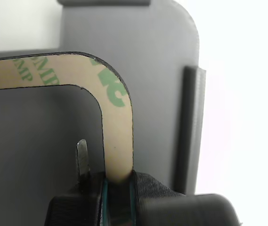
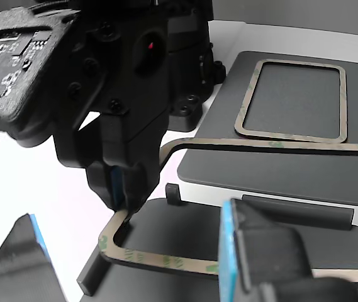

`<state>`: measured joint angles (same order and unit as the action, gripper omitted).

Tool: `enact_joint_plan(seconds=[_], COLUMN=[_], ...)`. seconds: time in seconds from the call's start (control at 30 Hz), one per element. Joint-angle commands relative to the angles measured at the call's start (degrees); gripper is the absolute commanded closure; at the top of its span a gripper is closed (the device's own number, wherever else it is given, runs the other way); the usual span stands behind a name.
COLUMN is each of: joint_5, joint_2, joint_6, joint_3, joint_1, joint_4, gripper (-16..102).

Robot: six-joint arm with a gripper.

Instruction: Move top rectangular frame to the holder.

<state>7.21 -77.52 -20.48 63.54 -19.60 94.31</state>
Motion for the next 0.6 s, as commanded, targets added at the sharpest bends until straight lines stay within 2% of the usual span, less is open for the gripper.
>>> enact_joint_plan(seconds=[0.0, 0.57], joint_5=[-0.1, 1.2], joint_2=[0.8, 9.4], joint_6=[0.5, 1.2], joint_3=[-3.3, -9.0], joint_1=[1.8, 4.0], joint_4=[0.4, 0.0], gripper=[97, 97])
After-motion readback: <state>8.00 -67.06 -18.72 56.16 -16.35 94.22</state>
